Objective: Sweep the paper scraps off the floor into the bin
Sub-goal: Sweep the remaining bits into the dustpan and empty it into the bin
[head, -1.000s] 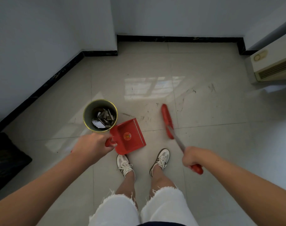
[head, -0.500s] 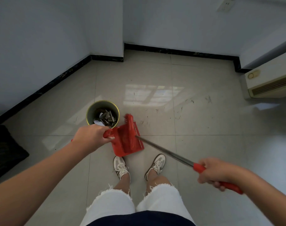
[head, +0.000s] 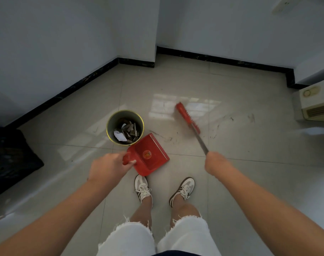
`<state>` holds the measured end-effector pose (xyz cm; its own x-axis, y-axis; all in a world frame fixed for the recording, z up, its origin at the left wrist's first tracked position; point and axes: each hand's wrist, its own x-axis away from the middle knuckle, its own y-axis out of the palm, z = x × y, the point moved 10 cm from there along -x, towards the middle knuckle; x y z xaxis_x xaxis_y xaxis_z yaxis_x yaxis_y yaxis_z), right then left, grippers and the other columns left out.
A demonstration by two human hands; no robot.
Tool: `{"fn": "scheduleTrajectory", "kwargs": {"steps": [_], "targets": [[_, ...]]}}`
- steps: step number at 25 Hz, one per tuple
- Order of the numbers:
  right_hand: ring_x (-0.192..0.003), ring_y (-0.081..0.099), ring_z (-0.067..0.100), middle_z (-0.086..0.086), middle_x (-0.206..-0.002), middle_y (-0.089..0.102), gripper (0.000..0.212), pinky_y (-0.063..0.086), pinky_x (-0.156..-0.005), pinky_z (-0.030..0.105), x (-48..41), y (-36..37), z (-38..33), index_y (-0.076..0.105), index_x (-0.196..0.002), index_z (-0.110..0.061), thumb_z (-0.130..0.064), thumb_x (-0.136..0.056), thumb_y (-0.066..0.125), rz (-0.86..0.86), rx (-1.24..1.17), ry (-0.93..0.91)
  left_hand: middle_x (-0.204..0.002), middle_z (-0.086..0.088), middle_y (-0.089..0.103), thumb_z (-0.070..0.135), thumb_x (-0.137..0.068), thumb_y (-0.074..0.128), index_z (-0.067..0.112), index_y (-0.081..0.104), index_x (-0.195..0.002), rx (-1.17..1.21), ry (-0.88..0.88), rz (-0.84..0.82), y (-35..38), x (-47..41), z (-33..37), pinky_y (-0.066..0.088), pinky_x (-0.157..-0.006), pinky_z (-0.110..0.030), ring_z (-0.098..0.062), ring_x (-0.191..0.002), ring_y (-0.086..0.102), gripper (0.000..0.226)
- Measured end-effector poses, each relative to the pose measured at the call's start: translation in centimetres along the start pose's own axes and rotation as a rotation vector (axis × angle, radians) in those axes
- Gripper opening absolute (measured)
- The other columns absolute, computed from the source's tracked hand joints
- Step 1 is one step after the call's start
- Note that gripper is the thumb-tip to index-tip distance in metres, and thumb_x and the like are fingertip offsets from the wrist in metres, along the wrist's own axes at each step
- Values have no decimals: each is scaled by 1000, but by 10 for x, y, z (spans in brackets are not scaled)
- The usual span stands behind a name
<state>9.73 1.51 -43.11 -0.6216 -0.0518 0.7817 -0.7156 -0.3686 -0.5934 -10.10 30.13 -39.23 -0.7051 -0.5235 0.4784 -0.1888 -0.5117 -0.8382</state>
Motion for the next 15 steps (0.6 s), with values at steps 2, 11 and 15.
{"fn": "scheduleTrajectory", "kwargs": {"steps": [2, 11, 15], "targets": [[-111, 63, 31, 15, -124, 60, 37, 52, -89, 36, 8, 30, -38, 51, -130, 1, -4, -94, 41, -69, 108, -87, -90, 2, 72, 61, -86, 49, 31, 65, -98, -42, 34, -30, 11, -2, 15, 48, -67, -32, -25, -89, 67, 36], [-50, 52, 18, 6, -78, 56, 27, 44, -40, 25, 125, 45, -13, 49, -111, -17, -8, -86, 44, -404, 81, -207, -80, 3, 65, 53, -90, 48, 23, 60, -86, -51, 80, -50, 8, -1, 29, 35, -60, -30, -23, -85, 65, 32], [-36, 41, 13, 1, -48, 44, 46, 38, -38, 21, 117, -25, 62, 55, -121, -22, -9, -77, 47, -442, -152, -141, -81, 2, 66, 53, -87, 50, 22, 61, -85, -47, 83, -16, 3, -1, 27, 36, -59, -30, -24, -85, 66, 34]]}}
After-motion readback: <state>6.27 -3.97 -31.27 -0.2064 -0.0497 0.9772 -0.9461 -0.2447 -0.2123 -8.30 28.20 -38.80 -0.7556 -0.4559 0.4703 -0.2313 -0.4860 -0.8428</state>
